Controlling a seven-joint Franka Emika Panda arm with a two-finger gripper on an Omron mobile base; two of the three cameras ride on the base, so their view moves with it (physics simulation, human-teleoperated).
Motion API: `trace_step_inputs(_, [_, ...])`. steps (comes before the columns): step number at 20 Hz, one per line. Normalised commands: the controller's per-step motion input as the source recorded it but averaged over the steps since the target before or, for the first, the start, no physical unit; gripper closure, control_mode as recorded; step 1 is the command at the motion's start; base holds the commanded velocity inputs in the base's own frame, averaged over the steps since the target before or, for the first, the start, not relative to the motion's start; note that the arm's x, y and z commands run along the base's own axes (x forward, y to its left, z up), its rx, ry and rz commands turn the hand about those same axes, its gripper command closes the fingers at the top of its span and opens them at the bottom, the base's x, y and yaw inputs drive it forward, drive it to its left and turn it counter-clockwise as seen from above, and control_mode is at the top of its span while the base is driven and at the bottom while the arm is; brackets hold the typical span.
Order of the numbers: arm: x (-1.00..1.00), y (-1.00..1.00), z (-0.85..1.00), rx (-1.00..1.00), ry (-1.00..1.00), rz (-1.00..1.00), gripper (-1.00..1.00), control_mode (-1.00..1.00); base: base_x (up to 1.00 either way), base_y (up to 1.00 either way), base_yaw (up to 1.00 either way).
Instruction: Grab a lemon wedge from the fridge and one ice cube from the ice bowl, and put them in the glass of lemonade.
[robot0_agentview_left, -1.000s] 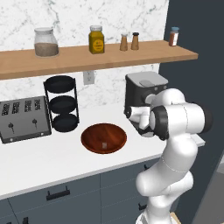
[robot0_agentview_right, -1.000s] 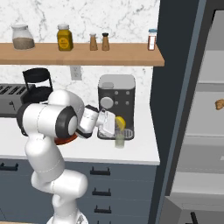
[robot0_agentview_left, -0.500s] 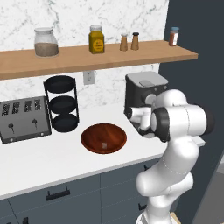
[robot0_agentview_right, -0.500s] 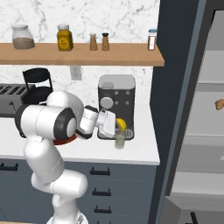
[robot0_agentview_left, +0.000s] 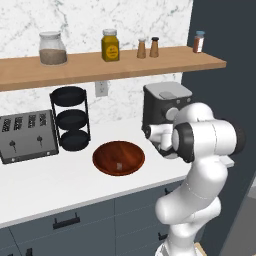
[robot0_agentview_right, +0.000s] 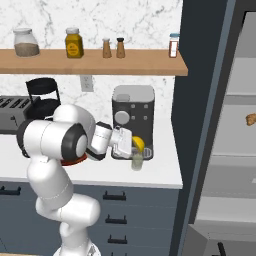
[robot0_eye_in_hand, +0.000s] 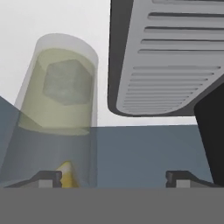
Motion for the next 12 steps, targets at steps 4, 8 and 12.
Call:
trace_step_inputs(4, [-0.01,0.09,-0.31,-0.05,0.02,0.00,-1.00,-1.00,0.00,0.00,0.00])
trace_step_inputs(8, [-0.01,0.08,-0.24,-0.04,0.06,0.00,-1.00,-1.00,0.00,0.00,0.00])
trace_step_inputs(12, [-0.01,0.06,-0.21,-0.01,0.08,0.00,-1.00,-1.00,0.00,0.00,0.00])
